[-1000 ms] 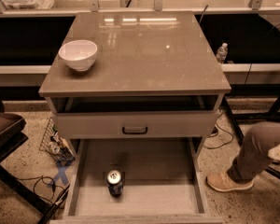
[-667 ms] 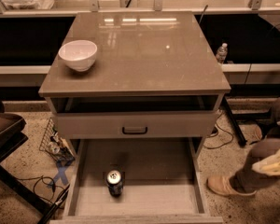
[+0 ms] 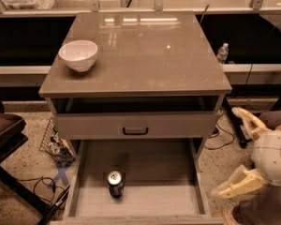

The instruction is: Pick pepsi can from middle drawer and place on counter

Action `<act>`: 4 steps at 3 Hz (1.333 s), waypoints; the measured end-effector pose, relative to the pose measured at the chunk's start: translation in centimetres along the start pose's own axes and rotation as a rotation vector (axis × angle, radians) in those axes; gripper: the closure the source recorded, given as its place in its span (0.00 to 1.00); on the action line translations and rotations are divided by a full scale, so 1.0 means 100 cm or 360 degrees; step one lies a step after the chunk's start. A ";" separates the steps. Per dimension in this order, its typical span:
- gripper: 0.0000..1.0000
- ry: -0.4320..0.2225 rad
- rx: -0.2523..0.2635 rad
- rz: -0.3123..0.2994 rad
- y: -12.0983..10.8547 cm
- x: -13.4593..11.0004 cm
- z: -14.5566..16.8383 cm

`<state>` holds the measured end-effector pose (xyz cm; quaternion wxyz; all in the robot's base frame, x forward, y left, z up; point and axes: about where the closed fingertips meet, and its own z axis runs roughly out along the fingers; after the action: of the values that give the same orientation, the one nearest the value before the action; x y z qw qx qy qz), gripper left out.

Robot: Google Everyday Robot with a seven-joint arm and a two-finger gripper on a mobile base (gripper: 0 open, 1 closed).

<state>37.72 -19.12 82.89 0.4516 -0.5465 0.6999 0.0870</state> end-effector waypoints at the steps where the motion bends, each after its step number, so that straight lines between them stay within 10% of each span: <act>1: 0.00 -0.0165 0.0012 -0.0034 -0.005 -0.038 0.006; 2: 0.00 -0.0143 0.0179 -0.0199 -0.031 -0.117 -0.043; 4: 0.00 -0.0136 0.0105 -0.0104 -0.023 -0.083 -0.022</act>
Offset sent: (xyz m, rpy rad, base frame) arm -0.0177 0.0332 0.1777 -0.1774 -0.2209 -0.0030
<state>38.46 -15.67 91.03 0.5016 -0.5497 0.6641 0.0723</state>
